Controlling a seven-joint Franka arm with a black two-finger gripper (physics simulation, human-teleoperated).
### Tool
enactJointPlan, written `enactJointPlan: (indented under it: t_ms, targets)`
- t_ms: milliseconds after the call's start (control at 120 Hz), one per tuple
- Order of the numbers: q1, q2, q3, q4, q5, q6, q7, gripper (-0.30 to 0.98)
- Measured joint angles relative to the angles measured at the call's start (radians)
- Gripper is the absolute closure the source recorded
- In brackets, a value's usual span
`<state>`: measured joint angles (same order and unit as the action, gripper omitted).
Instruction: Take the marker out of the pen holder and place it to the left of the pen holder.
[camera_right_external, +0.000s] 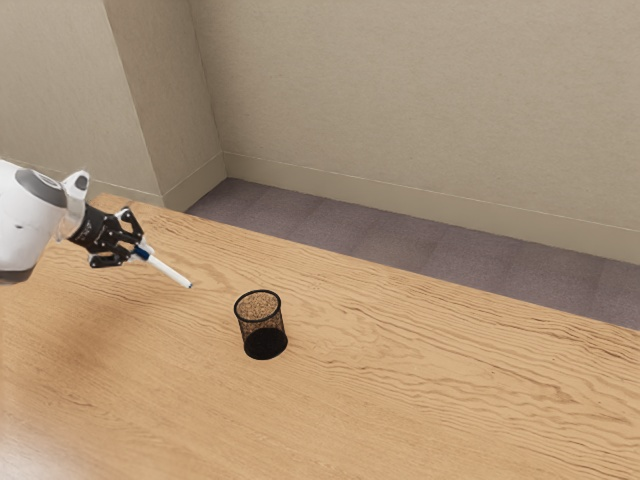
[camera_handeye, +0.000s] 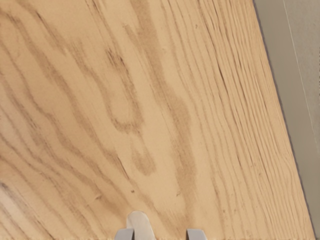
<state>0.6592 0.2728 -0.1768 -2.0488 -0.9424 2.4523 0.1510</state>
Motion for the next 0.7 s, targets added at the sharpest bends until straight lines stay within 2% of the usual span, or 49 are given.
enactJointPlan:
  t_ms: [267,467,517,567,600,642,700]
  targets:
    - [0.042,0.07,0.002,0.005,-0.045,-0.045,0.085,0.56]
    - [0.086,0.074,0.004,0.002,-0.035,-0.07,0.153,0.27]
    - [0.065,0.02,0.011,-0.011,0.03,-0.096,0.165,0.21]
    - [-0.018,-0.079,0.046,-0.009,0.157,-0.152,0.162,0.17]
    - [-0.116,-0.139,0.103,0.021,0.246,-0.213,0.159,0.14]
    - [-0.257,-0.178,0.176,0.138,0.359,-0.32,0.152,0.12]
    - [-0.431,-0.202,0.221,0.331,0.499,-0.472,0.138,0.09]
